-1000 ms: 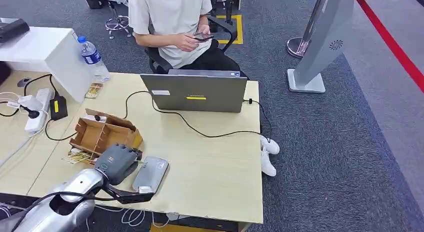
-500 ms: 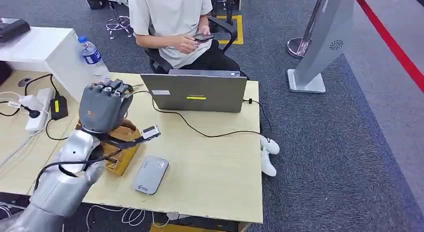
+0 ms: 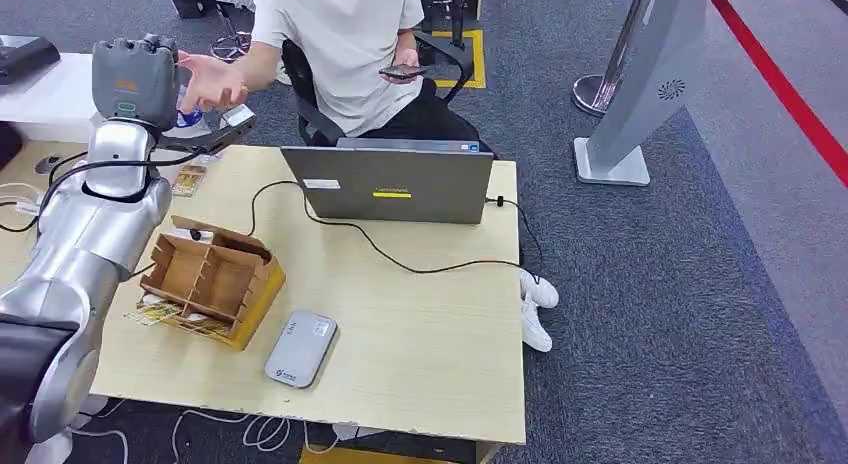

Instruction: Pass the card to the sensor for recognition and then transmit it.

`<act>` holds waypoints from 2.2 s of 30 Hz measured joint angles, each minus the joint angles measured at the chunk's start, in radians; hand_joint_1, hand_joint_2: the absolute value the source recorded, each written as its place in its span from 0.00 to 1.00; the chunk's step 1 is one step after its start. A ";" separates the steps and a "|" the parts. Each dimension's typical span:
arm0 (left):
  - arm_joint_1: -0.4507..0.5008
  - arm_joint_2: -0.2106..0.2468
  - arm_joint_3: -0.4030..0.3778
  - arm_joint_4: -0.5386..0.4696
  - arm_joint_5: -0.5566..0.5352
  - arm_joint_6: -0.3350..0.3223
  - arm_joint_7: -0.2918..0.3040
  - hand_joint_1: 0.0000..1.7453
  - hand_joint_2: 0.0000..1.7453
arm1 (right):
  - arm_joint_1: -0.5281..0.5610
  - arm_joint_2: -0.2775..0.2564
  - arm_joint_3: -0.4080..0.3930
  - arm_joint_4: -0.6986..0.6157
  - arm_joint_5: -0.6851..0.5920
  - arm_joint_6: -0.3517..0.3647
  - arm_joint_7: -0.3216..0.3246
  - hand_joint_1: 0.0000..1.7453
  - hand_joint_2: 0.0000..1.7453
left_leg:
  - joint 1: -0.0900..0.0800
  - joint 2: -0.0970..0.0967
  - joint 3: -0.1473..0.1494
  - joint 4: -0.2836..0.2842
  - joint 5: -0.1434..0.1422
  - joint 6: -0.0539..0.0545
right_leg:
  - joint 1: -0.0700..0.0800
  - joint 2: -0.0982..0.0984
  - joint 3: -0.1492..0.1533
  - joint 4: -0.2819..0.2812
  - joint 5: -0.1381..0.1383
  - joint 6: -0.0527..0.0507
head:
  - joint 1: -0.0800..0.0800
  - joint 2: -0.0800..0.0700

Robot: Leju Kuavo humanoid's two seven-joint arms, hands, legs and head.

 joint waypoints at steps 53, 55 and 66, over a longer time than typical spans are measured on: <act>1.191 0.228 0.282 -1.372 0.130 -0.311 -0.134 0.00 1.00 | 0.225 -0.022 -0.008 -0.110 0.032 -0.126 -0.181 0.00 0.00 | 0.000 0.000 -0.002 -0.001 -0.008 0.000 | 0.000 -0.001 -0.001 -0.001 -0.008 0.000 | 0.000 0.000; 1.196 0.225 0.285 -1.374 0.130 -0.311 -0.134 0.00 1.00 | 0.229 -0.024 -0.002 -0.116 0.032 -0.126 -0.180 0.00 0.00 | 0.000 0.000 -0.001 -0.001 -0.008 0.000 | 0.000 -0.001 -0.002 -0.001 -0.008 0.000 | 0.000 0.000; 1.248 0.238 0.304 -1.396 0.248 -0.428 -0.076 0.00 1.00 | 0.257 -0.065 0.014 -0.152 0.034 -0.076 -0.077 0.00 0.00 | 0.000 0.002 -0.002 -0.002 -0.009 -0.001 | 0.000 0.000 0.001 0.000 -0.009 -0.002 | 0.000 0.000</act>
